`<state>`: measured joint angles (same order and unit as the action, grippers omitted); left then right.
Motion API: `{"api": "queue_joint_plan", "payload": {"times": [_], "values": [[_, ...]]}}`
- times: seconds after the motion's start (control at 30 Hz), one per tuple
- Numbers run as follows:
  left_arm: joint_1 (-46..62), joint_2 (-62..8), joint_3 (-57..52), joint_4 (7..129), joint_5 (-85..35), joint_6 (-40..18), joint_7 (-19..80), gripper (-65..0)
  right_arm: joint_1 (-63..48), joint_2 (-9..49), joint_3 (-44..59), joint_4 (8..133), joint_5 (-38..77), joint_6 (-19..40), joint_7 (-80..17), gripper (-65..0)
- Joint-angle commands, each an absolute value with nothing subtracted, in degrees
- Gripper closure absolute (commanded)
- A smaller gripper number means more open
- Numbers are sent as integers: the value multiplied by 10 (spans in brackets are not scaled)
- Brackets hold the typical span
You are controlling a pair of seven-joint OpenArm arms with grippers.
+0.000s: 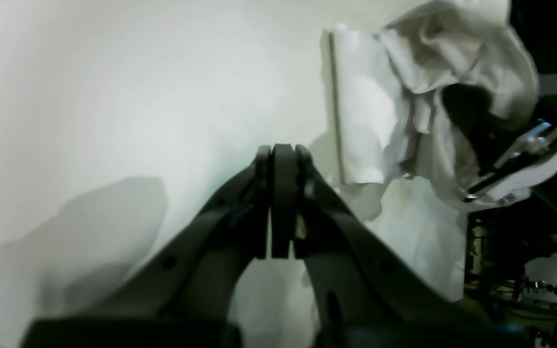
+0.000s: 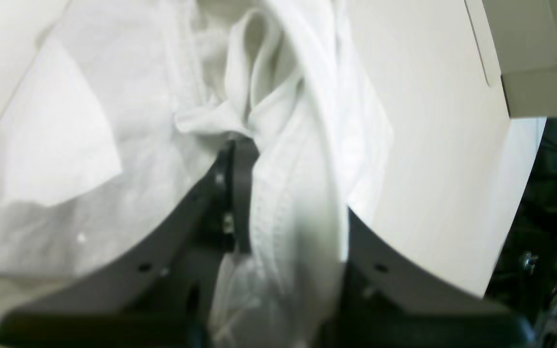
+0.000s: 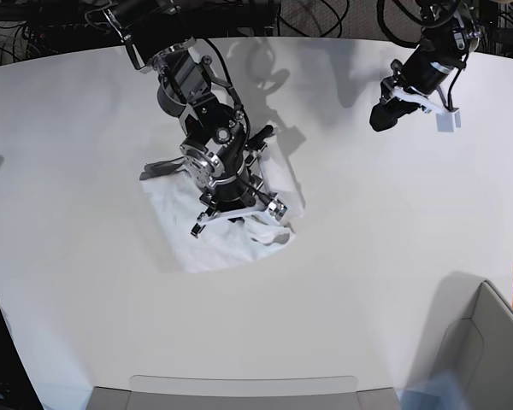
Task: Fold the T-shirt properly
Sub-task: 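Fold the strip end over onto the shirt with the right gripper, then grasp the folded bundle with the left gripper and press it flat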
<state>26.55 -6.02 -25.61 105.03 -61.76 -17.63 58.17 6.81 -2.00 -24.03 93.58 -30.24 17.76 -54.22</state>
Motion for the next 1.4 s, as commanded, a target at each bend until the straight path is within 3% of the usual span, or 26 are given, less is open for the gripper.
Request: {"api": "queue_joint_plan", "payload": {"times": [0.0, 0.1, 0.27, 0.4, 0.63, 0.8, 0.9, 1.07, 1.37], "values": [[267, -65, -259, 1052, -631, -181, 575, 0, 82, -29, -248, 938, -303, 175, -531, 0], [267, -65, -257, 1040, -631, -181, 575, 0, 82, -31, -267, 934, -302, 175, -530, -9], [266, -65, -258, 1039, -631, -181, 575, 0, 73, -33, -299, 938, -289, 175, -511, -195], [266, -65, -258, 1039, -631, -181, 575, 0, 58, -33, -313, 938, -240, 175, -482, -253], [266, -65, -258, 1040, -631, -181, 574, 0, 50, -29, -306, 982, -102, 175, -448, -252], [260, -65, -254, 1050, -634, -182, 574, 0, 51, -27, -186, 1033, -75, 175, -446, -244], [228, -65, -238, 1083, -632, -182, 575, 0, 62, -6, -113, 1040, -58, 176, -448, -174], [185, -74, -154, 1112, -630, -182, 568, 0, 82, 60, -8, 1007, -14, 176, -450, 0], [143, -74, 84, 1120, -421, -182, 510, 0, 115, 166, 60, 866, 67, 176, -449, 0]]}}
